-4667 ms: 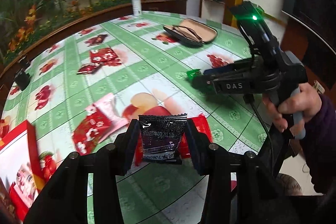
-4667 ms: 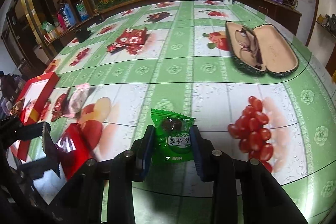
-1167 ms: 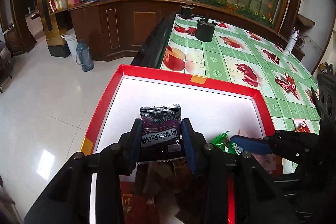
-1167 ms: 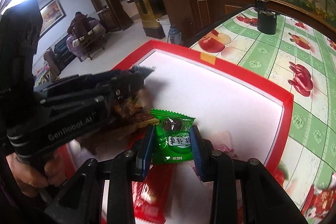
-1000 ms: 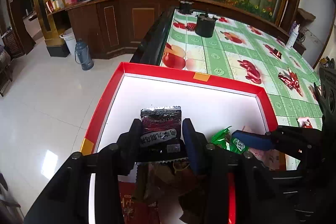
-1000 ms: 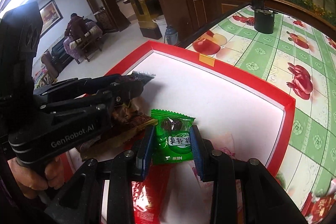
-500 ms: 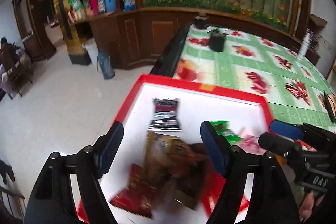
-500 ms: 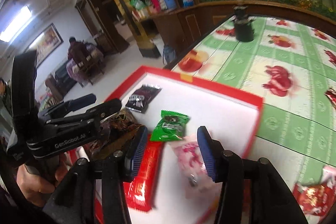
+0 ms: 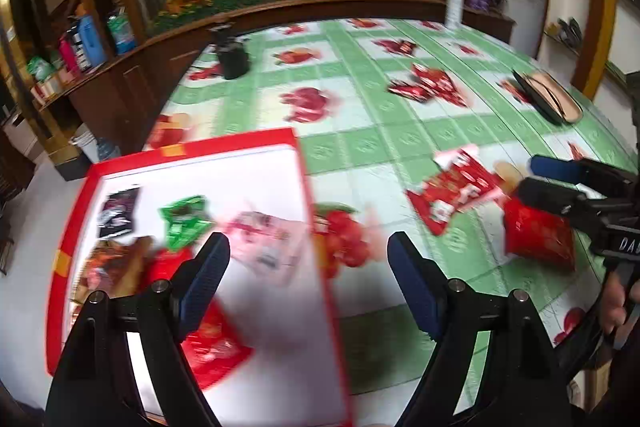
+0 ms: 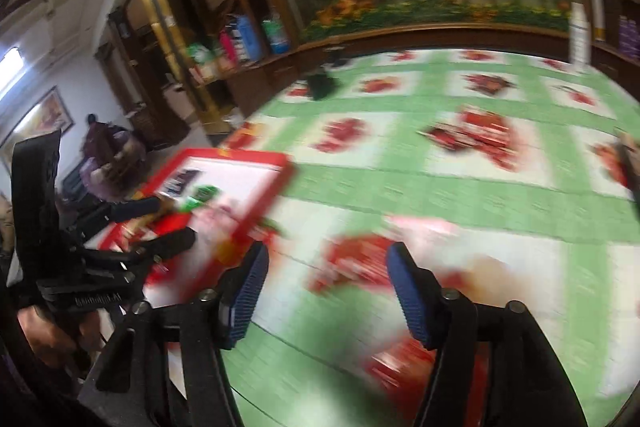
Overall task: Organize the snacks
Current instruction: 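Grasp the long red gold-print bag with right tool while left grasps red pouch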
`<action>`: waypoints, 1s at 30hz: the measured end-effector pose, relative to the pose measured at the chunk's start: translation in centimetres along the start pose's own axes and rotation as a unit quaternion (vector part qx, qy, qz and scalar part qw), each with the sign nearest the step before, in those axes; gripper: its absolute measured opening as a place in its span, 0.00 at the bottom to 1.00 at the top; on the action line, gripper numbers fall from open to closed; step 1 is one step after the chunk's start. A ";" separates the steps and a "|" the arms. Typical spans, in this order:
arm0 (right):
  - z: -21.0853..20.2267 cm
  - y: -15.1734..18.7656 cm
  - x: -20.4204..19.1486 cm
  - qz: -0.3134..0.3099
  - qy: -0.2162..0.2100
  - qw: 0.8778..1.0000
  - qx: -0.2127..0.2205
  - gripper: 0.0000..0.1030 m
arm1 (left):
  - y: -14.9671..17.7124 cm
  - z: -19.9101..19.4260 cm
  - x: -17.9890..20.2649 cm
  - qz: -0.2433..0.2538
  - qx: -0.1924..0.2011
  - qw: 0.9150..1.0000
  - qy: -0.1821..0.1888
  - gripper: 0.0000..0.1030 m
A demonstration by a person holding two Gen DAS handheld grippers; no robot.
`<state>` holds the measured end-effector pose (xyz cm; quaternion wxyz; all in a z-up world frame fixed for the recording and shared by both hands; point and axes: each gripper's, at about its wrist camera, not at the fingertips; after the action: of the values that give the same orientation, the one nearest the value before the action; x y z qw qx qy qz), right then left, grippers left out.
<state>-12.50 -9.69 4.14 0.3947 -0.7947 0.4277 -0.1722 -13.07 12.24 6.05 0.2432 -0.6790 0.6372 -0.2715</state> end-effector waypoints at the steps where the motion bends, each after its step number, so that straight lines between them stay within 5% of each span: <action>1: -0.8 0.9 0.9 0.003 0.013 1.000 -0.005 0.64 | 0.2 0.1 0.5 0.003 -0.004 1.000 0.004 0.79; 7: -3.9 5.1 5.0 0.018 0.048 0.998 -0.034 0.65 | 1.4 0.6 2.6 0.019 -0.026 0.999 0.007 0.79; 12: -3.9 6.3 4.9 -0.006 0.030 0.998 -0.051 0.66 | 2.0 1.0 4.1 0.041 -0.038 0.998 0.005 0.79; 24: -1.1 5.5 1.6 -0.095 0.007 0.991 -0.091 0.75 | 1.4 1.2 5.5 0.075 -0.043 0.996 0.006 0.79; 30: 0.7 5.0 0.9 -0.143 0.002 0.980 -0.135 0.78 | 0.0 1.5 7.5 0.131 -0.057 0.988 0.058 0.79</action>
<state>-14.24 -11.65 -0.24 0.2546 -0.8935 0.3291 -0.1691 -11.70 4.69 5.37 0.1999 -0.5856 0.7482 -0.2394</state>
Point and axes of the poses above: each gripper's, at about its wrist camera, not at the fingertips, and z roughly the way its jaws point, x to its right, y to its underside, and after that the axes turned 13 degrees about -z, right-handed
